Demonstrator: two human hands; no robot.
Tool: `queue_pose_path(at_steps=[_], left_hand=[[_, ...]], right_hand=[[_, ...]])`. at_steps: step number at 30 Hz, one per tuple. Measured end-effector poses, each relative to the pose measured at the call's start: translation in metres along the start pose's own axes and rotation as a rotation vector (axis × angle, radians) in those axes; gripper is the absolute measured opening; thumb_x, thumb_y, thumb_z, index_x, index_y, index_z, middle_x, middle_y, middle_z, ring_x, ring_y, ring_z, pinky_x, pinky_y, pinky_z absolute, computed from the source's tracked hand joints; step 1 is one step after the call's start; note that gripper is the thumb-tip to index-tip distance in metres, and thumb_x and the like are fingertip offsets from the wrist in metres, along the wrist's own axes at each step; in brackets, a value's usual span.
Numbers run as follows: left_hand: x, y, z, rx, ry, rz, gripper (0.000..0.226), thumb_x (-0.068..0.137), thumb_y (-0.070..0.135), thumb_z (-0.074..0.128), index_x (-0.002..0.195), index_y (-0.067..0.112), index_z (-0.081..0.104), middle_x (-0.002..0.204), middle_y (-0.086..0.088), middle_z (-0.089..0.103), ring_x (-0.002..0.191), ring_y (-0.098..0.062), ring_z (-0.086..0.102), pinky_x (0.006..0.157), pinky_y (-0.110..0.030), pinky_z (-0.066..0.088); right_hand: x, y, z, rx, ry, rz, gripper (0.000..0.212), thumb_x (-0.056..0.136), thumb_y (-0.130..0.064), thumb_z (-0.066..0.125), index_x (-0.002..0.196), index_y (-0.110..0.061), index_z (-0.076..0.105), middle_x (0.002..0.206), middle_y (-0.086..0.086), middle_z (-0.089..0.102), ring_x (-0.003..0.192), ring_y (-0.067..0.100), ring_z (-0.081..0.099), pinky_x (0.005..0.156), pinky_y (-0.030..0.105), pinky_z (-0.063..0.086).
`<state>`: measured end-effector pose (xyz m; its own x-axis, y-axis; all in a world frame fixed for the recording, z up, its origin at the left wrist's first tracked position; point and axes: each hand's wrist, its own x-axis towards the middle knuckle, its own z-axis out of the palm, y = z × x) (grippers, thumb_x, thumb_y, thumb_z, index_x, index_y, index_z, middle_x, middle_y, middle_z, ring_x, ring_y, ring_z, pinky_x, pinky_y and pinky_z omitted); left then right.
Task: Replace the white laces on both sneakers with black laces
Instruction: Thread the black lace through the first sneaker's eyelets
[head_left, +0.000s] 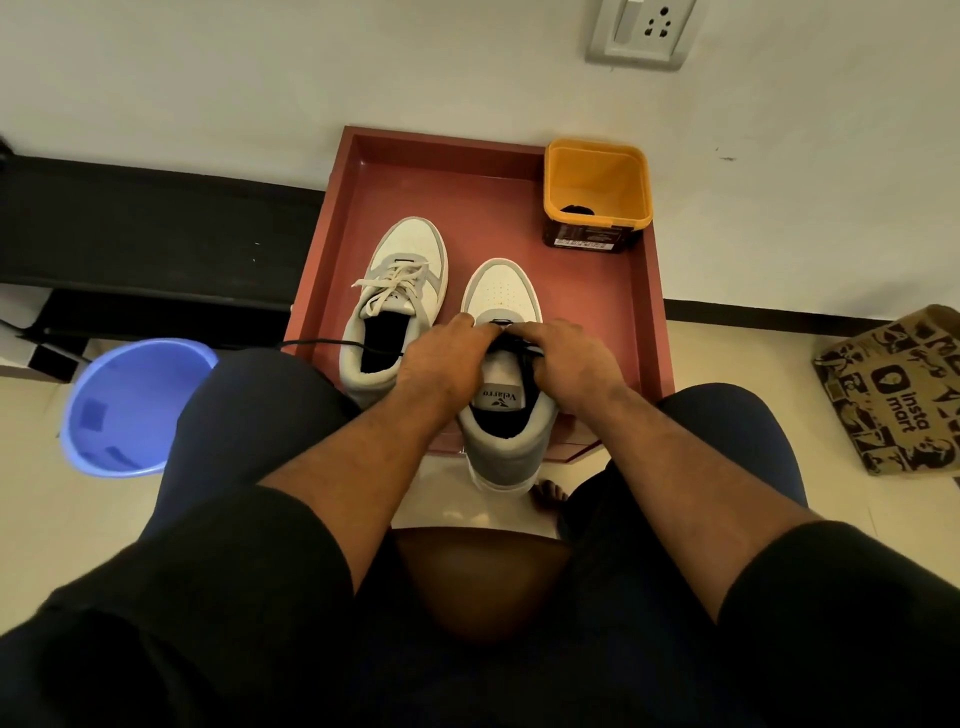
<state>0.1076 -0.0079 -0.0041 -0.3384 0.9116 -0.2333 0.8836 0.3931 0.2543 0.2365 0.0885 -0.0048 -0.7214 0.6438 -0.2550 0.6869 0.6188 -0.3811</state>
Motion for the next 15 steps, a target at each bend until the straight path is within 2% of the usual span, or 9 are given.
queue_pose_path(at_steps=[3,7,11,15], left_hand=[[-0.005,0.003,0.001,-0.005,-0.011,0.032,0.043,0.097,0.016,0.044,0.139,0.026,0.039,0.125,-0.009,0.051,0.106,-0.034,0.059,0.08,-0.045,0.05],[-0.003,0.004,0.003,-0.032,-0.026,0.037,0.042,0.096,0.014,0.045,0.137,0.023,0.039,0.122,-0.011,0.054,0.105,-0.036,0.06,0.08,-0.044,0.049],[-0.002,-0.002,0.0,-0.104,-0.018,-0.027,0.043,0.091,0.011,0.044,0.131,0.027,0.045,0.113,-0.01,0.064,0.099,-0.033,0.062,0.076,-0.043,0.053],[-0.003,0.0,0.0,-0.201,0.003,-0.088,0.044,0.092,0.01,0.043,0.132,0.028,0.047,0.113,-0.012,0.065,0.098,-0.034,0.062,0.08,-0.047,0.054]], right_hand=[[-0.003,0.002,0.003,-0.018,0.002,-0.033,0.051,0.093,-0.018,0.049,0.139,-0.04,0.044,0.119,0.002,0.054,0.106,0.027,0.058,0.083,0.046,0.054],[-0.001,0.008,0.004,-0.044,0.004,-0.087,0.049,0.093,-0.019,0.049,0.139,-0.034,0.045,0.119,0.002,0.052,0.106,0.028,0.057,0.082,0.045,0.053],[0.0,0.015,0.003,-0.048,-0.015,-0.068,0.047,0.095,-0.027,0.047,0.137,-0.048,0.041,0.124,-0.001,0.057,0.111,0.023,0.056,0.085,0.043,0.053],[0.003,0.013,0.004,-0.043,-0.027,-0.05,0.047,0.097,-0.031,0.045,0.139,-0.051,0.037,0.12,0.002,0.056,0.107,0.025,0.056,0.084,0.044,0.053]])
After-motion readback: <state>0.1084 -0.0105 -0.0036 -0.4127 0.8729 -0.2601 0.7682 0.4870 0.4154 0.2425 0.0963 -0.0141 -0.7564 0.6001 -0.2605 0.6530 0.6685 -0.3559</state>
